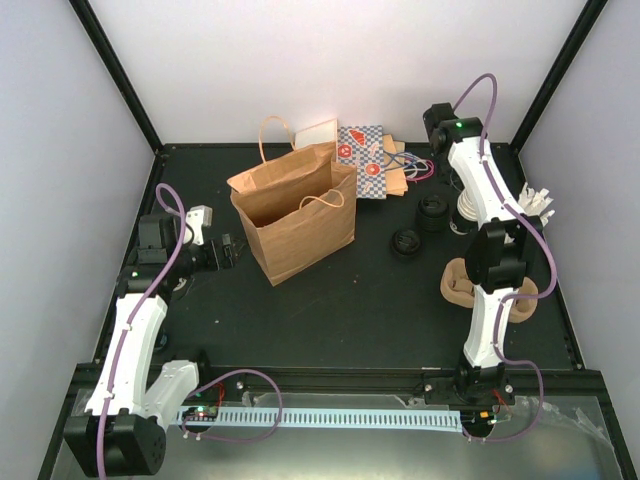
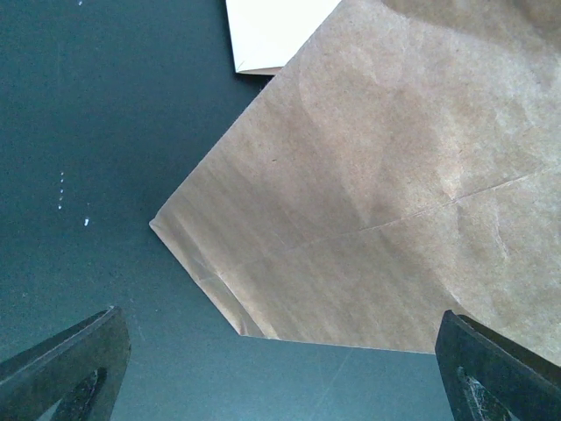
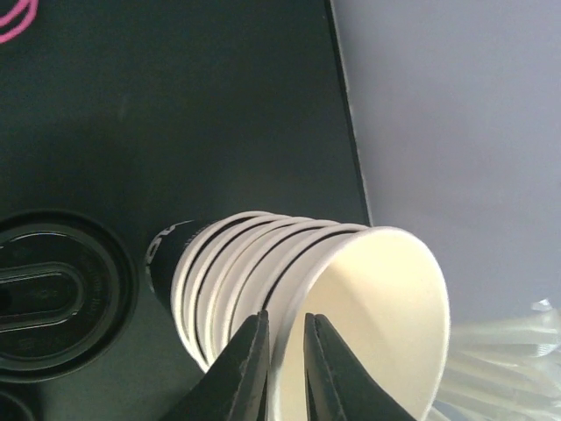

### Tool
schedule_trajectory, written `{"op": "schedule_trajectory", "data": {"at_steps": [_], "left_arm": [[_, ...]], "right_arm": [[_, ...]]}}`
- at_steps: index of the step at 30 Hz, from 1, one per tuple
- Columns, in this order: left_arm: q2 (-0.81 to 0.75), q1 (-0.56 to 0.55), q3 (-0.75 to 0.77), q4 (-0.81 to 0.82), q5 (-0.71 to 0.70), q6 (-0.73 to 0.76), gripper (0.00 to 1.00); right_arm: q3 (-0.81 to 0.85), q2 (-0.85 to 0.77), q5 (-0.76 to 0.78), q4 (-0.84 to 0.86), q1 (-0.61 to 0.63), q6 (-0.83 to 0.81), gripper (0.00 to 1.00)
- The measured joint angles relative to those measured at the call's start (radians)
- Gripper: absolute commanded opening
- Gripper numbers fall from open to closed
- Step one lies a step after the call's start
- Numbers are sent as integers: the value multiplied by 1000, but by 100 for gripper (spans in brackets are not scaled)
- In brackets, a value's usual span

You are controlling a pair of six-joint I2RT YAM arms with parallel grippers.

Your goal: Pack the takeout coffee

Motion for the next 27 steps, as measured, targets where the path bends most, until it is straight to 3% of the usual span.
{"op": "schedule_trajectory", "data": {"at_steps": [7,13,19,27], "left_arm": [[-6,0,0,0,-1,0,98],[-6,-5,0,0,-2,0,98],[-6,-6,0,0,-2,1,98],[-6,-6,0,0,-3,1,98]], "right_arm": [[-2,0,-58,9,0,-7,14],[-27,-7,-101,28,0,-10,2],[-31,-25,-125,37,0,-8,1],[-29,-52,-8,10,22,-3,1]]}}
